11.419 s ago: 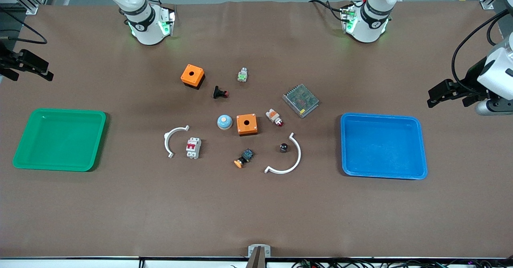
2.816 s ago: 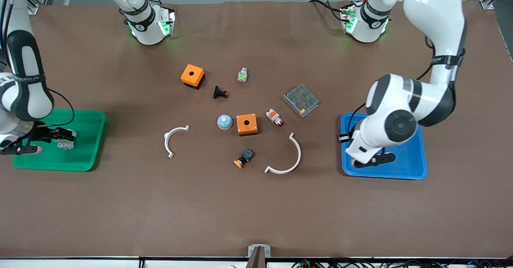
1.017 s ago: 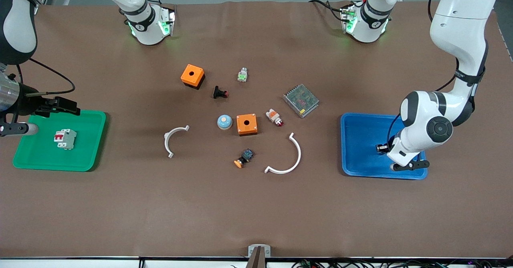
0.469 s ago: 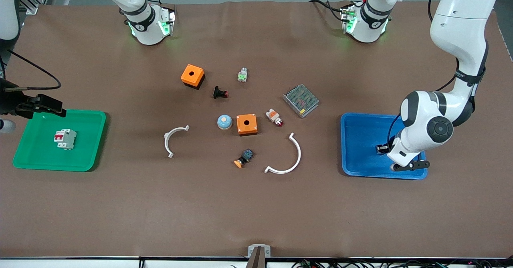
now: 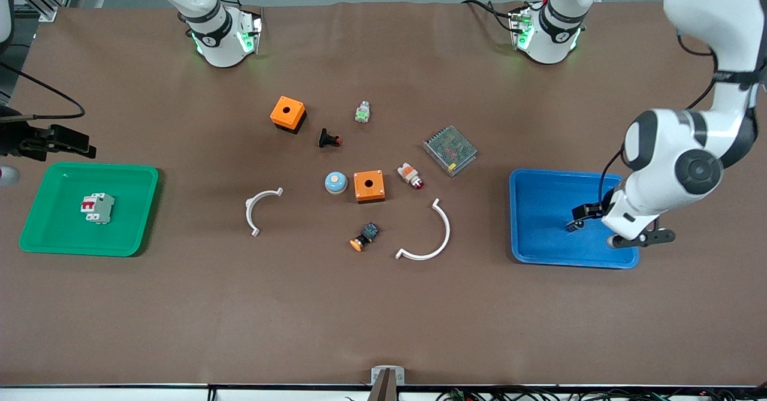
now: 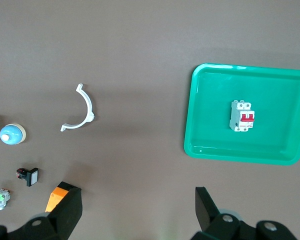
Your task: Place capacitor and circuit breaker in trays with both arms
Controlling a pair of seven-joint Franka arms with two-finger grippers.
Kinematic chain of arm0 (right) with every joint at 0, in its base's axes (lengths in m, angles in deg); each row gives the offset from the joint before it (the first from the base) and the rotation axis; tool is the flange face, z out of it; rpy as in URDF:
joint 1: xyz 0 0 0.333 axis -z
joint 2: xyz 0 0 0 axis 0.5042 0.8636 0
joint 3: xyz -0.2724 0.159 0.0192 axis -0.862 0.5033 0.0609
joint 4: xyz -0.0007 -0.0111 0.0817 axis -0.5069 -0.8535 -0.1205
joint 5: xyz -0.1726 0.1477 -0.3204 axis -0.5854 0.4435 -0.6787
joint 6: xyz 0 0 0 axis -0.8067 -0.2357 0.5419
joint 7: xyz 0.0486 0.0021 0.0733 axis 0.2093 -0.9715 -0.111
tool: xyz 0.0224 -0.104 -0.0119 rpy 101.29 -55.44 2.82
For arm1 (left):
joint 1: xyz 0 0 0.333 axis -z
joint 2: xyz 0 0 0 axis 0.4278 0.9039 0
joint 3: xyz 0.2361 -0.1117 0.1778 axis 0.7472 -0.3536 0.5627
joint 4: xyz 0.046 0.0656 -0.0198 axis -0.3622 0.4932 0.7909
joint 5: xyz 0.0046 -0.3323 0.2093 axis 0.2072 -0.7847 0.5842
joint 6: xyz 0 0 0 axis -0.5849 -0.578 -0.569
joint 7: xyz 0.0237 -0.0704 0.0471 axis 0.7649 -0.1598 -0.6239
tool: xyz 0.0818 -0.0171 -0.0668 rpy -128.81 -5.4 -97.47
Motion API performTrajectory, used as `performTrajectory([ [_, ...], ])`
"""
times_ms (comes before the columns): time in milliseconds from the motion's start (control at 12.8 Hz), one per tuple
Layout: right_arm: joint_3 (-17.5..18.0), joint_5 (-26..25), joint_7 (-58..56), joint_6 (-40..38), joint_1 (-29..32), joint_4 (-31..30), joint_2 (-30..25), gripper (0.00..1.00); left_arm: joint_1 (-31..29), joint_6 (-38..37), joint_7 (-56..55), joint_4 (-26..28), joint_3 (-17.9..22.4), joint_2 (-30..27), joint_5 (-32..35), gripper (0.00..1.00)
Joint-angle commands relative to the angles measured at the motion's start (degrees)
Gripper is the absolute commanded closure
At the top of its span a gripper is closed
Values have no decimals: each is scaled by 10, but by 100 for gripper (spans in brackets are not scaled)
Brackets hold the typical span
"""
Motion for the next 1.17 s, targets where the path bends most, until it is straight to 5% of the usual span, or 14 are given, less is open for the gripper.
performTrajectory([
  [0,1,-11,7,-24,20,-4,-26,0,-6,-61,9,17,-5,-82,-18,1],
  [235,9,-8,7,-32,22,-5,-37,0,-34,-136,75,15,-4,-166,-85,1],
  [547,96,-13,13,-29,90,-39,-69,0,-33,-216,65,-8,-4,-240,-88,1],
  [860,96,-13,13,-35,92,-40,-95,0,-31,-334,66,-115,-4,-250,-83,1],
  [1095,109,-13,13,-31,96,-42,-101,0,-31,-347,65,-138,-5,-250,-82,1],
])
